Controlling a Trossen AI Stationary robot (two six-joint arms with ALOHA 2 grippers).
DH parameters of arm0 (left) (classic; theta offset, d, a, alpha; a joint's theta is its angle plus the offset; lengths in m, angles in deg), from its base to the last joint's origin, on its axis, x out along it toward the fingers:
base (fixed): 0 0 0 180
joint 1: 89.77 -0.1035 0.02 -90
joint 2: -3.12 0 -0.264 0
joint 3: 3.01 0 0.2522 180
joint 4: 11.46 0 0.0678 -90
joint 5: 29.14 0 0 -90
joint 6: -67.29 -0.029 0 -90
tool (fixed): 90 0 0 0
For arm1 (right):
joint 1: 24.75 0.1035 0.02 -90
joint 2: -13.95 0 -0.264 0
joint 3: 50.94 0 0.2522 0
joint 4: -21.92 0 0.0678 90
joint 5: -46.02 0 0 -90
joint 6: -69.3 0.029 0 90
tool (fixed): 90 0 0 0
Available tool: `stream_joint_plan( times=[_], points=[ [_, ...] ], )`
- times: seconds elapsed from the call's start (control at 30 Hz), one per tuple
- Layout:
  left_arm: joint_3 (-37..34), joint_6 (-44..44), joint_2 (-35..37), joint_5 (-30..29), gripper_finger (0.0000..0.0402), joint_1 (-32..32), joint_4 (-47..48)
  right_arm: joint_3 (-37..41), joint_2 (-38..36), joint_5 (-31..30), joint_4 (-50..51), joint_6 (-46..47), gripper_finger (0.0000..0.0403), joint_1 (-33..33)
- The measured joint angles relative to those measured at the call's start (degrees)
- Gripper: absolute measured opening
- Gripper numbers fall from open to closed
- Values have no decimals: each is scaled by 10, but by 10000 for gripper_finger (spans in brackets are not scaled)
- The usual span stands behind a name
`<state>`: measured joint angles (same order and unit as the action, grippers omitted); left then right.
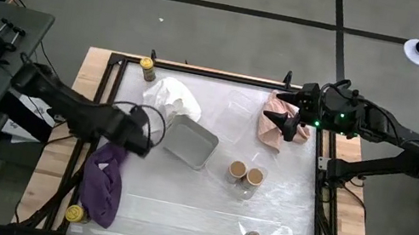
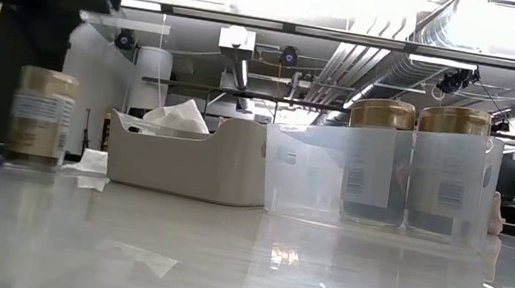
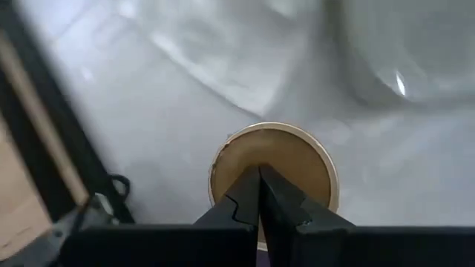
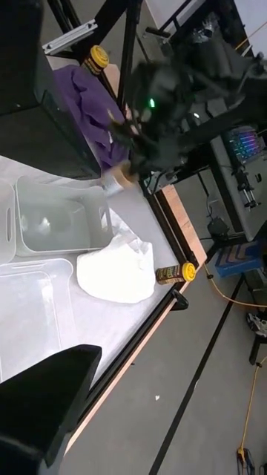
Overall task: Sort spices by type
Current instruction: Put the gold seasoning bottle into the bottom transparent bin
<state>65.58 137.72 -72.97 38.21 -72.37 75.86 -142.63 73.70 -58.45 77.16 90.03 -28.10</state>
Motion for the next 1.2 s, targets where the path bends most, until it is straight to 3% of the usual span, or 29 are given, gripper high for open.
stream_joint_plan(
  times=[0.17,0.37,0.7,0.8,0.97,1.2],
  points=[
    [30,-30,-1,68,0,76,-53,0,0,0,0,-1,378,0],
    [29,-143,-8,87,0,132,-185,0,0,0,-1,-1,378,0],
    [30,-477,-50,76,0,89,-405,0,0,0,-1,1,378,0],
    [58,-500,-49,109,1,66,-381,0,0,3,-1,3,378,0],
    [150,-452,-35,150,17,57,-230,0,0,11,-1,3,378,0],
    [203,-354,-29,217,115,89,-74,0,0,11,-1,-2,378,0]
  ],
)
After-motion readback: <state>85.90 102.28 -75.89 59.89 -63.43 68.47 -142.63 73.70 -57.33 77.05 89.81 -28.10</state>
